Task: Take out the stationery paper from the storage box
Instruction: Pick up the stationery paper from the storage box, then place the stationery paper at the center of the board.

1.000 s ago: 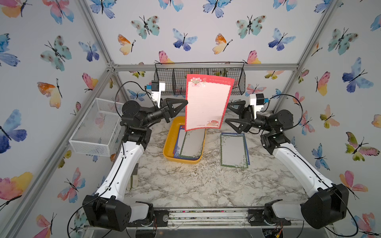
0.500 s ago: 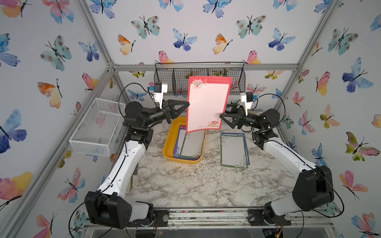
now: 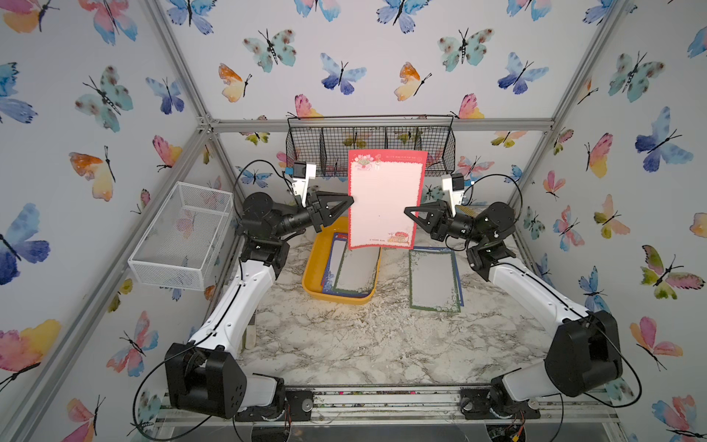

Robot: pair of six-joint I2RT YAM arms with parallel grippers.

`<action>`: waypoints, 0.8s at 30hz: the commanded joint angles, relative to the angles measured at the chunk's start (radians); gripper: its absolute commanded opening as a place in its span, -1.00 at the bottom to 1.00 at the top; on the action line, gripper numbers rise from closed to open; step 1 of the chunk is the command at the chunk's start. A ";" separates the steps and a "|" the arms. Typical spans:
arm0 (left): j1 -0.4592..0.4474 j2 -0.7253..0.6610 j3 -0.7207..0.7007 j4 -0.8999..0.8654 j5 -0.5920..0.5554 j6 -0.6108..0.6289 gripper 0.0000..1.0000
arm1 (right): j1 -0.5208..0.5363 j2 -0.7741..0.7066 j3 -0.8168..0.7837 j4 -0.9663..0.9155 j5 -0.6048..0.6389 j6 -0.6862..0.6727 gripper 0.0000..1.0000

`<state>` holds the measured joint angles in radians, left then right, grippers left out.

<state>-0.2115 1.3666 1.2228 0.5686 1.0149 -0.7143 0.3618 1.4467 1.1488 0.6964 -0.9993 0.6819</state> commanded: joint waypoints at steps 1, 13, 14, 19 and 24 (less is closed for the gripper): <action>-0.005 0.019 -0.037 -0.037 -0.072 0.048 0.50 | 0.002 -0.082 -0.001 -0.459 0.109 -0.196 -0.96; 0.023 0.035 -0.080 -0.231 -0.219 0.207 0.63 | -0.176 -0.042 -0.110 -1.086 0.106 -0.382 -0.96; 0.026 0.033 -0.084 -0.231 -0.220 0.205 0.63 | -0.190 -0.021 -0.112 -1.109 0.095 -0.401 -0.96; 0.035 -0.004 -0.109 -0.232 -0.226 0.214 0.62 | -0.252 0.041 -0.137 -1.168 0.092 -0.461 -0.96; 0.038 -0.018 -0.106 -0.254 -0.233 0.232 0.62 | -0.304 0.068 -0.177 -1.152 0.138 -0.435 -0.96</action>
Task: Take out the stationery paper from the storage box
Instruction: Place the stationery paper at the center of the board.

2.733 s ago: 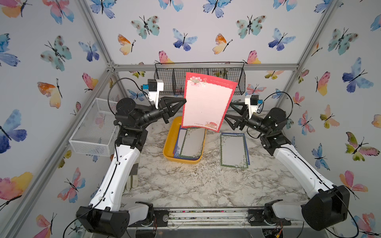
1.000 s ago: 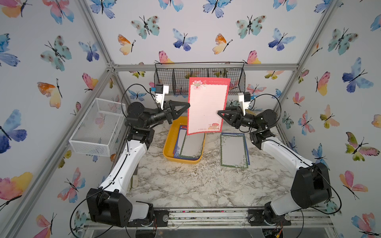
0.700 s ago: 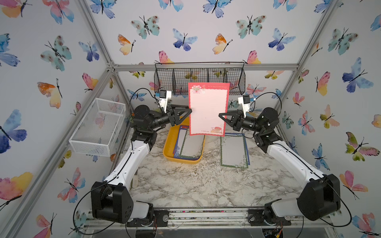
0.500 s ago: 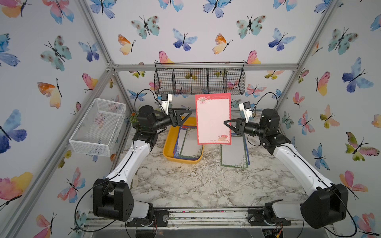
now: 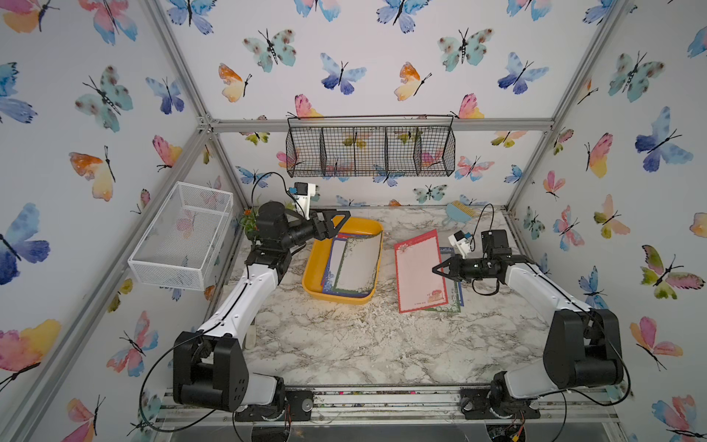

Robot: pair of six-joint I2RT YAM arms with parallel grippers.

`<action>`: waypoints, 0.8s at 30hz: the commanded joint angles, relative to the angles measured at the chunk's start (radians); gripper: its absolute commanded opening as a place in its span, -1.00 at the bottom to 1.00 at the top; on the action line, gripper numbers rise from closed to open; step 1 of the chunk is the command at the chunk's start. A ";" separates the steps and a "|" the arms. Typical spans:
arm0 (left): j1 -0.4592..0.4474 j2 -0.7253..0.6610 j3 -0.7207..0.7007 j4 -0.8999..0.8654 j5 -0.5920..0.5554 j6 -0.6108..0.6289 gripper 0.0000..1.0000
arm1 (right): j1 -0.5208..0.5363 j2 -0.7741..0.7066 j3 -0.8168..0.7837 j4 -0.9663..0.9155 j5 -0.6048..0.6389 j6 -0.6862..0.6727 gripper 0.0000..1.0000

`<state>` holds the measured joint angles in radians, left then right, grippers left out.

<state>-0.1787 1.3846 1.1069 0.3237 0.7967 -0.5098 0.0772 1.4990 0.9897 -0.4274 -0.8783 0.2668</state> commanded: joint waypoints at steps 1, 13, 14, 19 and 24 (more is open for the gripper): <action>0.007 -0.036 0.010 -0.009 -0.013 0.026 0.62 | -0.027 0.022 -0.023 -0.031 0.033 -0.021 -0.96; 0.012 -0.050 0.001 -0.015 -0.014 0.026 0.61 | -0.057 0.093 0.019 -0.108 0.206 -0.045 -0.96; 0.013 -0.050 0.001 -0.016 -0.017 0.025 0.61 | -0.058 0.097 0.019 -0.108 0.214 -0.044 -0.96; 0.013 -0.048 0.001 -0.020 -0.019 0.026 0.60 | -0.062 0.113 0.017 -0.085 0.217 -0.025 -0.96; 0.013 -0.050 0.001 -0.029 -0.024 0.035 0.60 | -0.065 0.128 0.027 -0.049 0.213 0.000 -0.96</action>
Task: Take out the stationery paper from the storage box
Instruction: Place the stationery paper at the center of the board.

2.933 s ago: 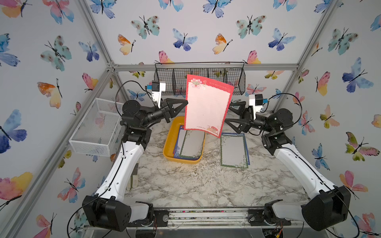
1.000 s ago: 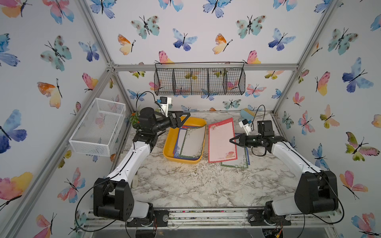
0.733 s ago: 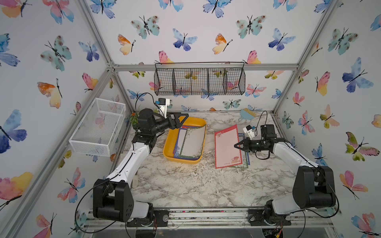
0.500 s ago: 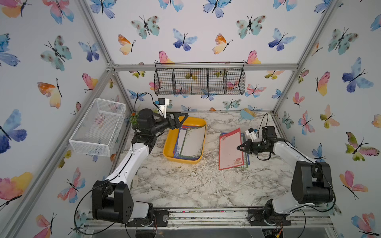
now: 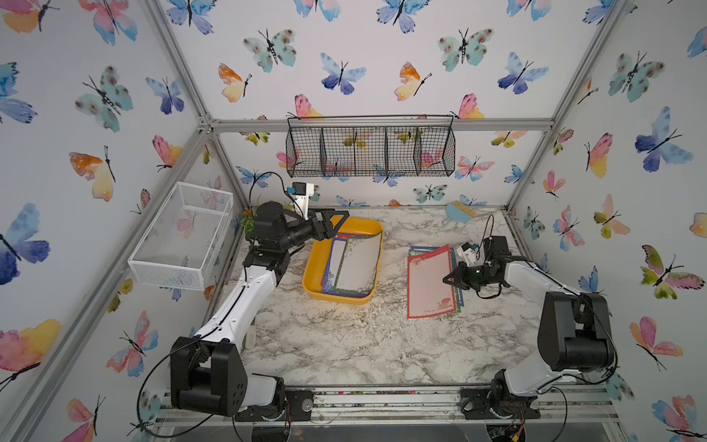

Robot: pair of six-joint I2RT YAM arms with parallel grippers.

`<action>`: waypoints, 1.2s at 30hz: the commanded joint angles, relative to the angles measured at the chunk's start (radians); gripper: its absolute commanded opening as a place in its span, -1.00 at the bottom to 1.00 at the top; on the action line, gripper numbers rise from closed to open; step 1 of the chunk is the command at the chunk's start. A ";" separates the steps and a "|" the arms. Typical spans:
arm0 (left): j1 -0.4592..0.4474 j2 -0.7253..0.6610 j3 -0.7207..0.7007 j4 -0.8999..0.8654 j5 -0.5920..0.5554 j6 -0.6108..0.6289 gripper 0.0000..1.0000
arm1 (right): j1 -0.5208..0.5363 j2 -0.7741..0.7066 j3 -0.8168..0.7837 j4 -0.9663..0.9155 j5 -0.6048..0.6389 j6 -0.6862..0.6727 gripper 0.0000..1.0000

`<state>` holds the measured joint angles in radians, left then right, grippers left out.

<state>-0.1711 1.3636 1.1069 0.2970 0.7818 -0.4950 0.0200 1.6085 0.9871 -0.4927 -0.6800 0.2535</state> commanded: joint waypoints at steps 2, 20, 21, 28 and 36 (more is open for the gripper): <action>0.005 -0.028 0.002 -0.008 -0.011 0.022 0.60 | -0.011 0.034 0.039 0.022 0.027 0.016 -0.96; 0.010 0.038 0.044 -0.144 -0.067 0.078 0.58 | -0.020 0.140 0.086 0.017 0.158 0.015 -0.83; 0.010 0.043 0.046 -0.154 -0.072 0.083 0.58 | -0.020 0.140 0.087 0.014 0.166 0.016 -0.76; 0.012 0.095 0.103 -0.313 -0.186 0.178 0.55 | -0.020 0.114 0.118 -0.045 0.314 0.018 0.18; 0.009 0.210 0.141 -0.413 -0.254 0.253 0.54 | 0.016 -0.004 0.185 -0.106 0.505 0.042 0.21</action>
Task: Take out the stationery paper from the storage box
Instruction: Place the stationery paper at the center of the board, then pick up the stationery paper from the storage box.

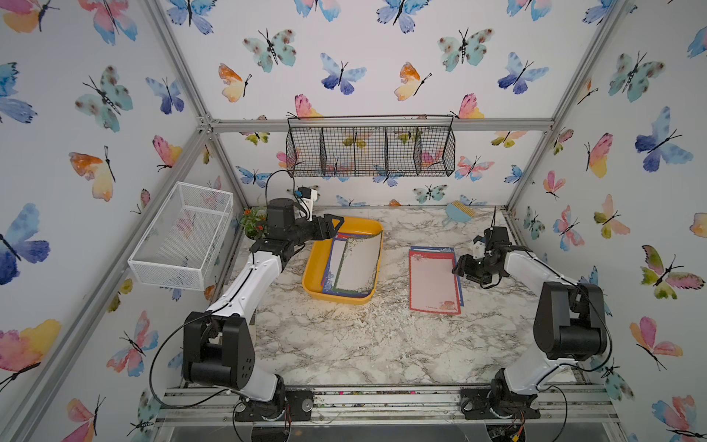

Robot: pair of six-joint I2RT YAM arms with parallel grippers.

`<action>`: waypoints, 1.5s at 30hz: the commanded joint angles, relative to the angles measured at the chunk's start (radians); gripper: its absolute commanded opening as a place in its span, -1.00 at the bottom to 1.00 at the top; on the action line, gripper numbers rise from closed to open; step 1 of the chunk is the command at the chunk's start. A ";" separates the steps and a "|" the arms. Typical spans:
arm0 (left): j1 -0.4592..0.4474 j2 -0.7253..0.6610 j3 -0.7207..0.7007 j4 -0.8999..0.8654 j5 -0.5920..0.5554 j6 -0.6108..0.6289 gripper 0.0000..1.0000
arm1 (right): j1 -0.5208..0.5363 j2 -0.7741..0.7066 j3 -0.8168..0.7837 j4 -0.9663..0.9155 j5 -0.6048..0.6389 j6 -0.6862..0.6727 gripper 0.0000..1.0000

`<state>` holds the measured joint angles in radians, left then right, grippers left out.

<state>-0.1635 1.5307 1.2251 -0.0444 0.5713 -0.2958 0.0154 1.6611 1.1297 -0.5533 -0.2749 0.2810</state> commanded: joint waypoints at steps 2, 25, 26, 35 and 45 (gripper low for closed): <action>-0.005 0.078 0.034 -0.092 -0.056 0.066 0.52 | 0.062 -0.076 0.065 -0.050 0.115 0.024 0.20; -0.033 0.445 0.135 -0.198 -0.097 0.080 0.35 | 0.575 0.241 0.345 0.248 -0.092 0.241 -0.04; -0.033 0.457 0.143 -0.208 -0.070 0.079 0.32 | 0.578 0.255 0.357 0.245 -0.083 0.241 -0.05; -0.033 0.536 0.169 -0.240 -0.035 0.064 0.30 | 0.581 0.350 0.412 0.252 -0.042 0.253 -0.10; -0.033 0.587 0.195 -0.276 -0.030 0.061 0.26 | 0.587 0.411 0.465 0.268 -0.093 0.260 -0.30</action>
<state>-0.1921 2.0785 1.4052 -0.2703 0.5213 -0.2329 0.5926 2.0563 1.5650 -0.2989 -0.3454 0.5373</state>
